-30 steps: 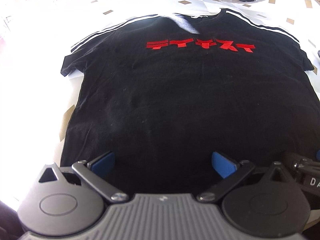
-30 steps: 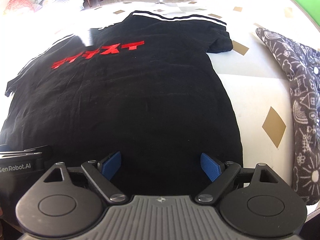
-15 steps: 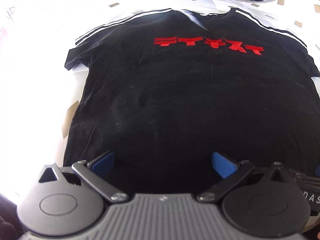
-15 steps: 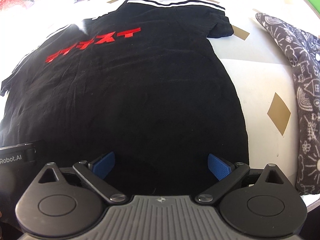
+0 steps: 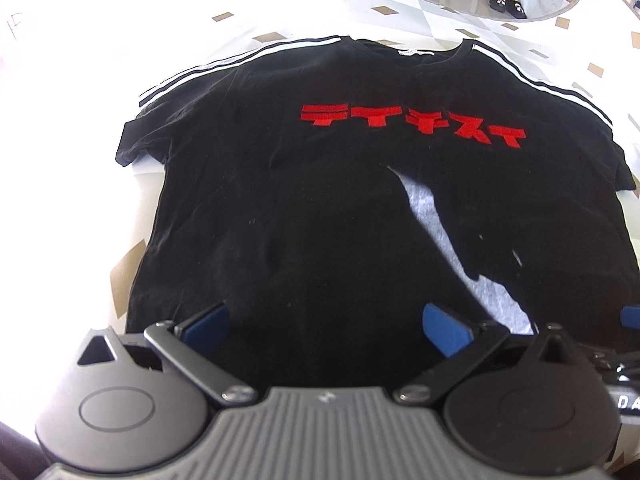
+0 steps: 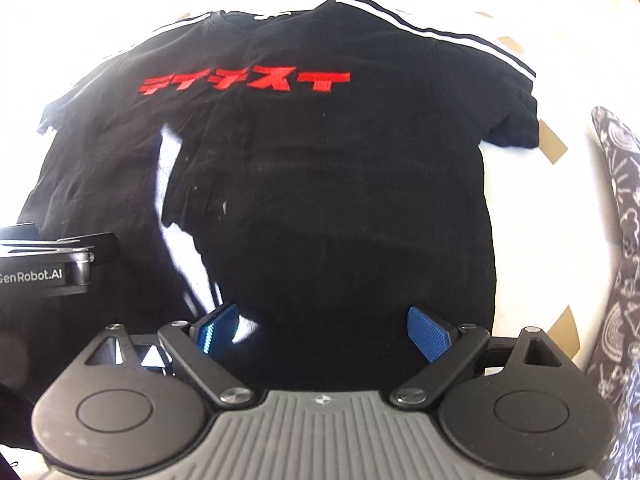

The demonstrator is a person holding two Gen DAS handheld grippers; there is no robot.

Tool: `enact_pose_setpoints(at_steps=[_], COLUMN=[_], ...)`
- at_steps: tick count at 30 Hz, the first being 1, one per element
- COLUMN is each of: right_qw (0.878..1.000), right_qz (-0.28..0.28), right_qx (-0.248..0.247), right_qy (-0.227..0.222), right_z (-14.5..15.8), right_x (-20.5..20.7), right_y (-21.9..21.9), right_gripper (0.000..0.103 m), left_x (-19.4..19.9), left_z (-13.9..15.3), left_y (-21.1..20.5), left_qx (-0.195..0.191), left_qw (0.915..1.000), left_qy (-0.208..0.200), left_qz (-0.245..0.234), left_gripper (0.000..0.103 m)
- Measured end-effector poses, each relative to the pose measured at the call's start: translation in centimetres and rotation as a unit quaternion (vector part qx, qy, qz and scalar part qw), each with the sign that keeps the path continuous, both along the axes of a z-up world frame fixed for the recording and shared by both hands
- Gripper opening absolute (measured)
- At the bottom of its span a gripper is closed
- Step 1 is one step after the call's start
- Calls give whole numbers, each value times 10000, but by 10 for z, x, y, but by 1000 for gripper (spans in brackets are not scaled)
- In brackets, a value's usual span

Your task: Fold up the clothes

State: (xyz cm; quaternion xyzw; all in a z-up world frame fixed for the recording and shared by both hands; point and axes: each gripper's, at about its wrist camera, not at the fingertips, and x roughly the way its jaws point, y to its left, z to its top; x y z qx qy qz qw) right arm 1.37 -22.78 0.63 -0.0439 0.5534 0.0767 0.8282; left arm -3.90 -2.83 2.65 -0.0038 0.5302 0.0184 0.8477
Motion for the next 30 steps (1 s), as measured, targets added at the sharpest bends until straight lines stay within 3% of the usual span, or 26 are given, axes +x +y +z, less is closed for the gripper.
enact_pose_setpoints(at_steps=[12, 19, 30], right_qw=[9989, 9997, 9997], right_qz=[379, -73, 53], right_qx=[-18, -22, -143], right_qy=[-264, -230, -184], right_z=[-2, -5, -8], right_x=[20, 38, 43], right_y=[4, -12, -15], right_gripper=[91, 91, 95], left_x=[24, 39, 54], left_z=[-11, -16, -19], left_y=[-5, 11, 21], left_qx=[6, -94, -56], left_qw=[9991, 9993, 9987], left_qy=[138, 278, 370], left_qz=[-409, -249, -350], left_gripper=[103, 103, 103])
